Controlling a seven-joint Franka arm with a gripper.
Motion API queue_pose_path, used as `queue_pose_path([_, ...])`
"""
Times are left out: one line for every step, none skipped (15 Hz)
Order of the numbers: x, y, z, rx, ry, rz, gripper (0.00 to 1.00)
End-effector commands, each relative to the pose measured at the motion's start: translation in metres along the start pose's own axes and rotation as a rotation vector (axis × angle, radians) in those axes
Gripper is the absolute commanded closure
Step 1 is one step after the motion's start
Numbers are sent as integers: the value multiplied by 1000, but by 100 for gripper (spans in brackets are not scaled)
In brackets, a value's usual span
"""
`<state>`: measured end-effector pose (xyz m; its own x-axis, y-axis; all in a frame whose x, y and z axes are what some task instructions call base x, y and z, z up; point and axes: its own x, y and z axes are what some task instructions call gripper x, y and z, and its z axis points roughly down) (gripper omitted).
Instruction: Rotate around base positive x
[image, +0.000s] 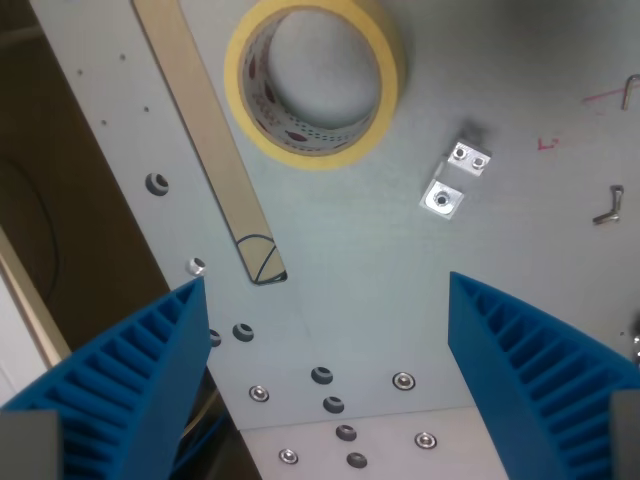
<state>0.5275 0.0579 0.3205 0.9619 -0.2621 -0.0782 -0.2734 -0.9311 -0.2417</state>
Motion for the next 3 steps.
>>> queue_pose_path([-1, 5, -2, 225, -64, -23, 0])
queue_pose_path([-1, 5, -2, 238, -68, -23, 0])
queue_pose_path([-1, 5, -2, 251, -72, -24, 0])
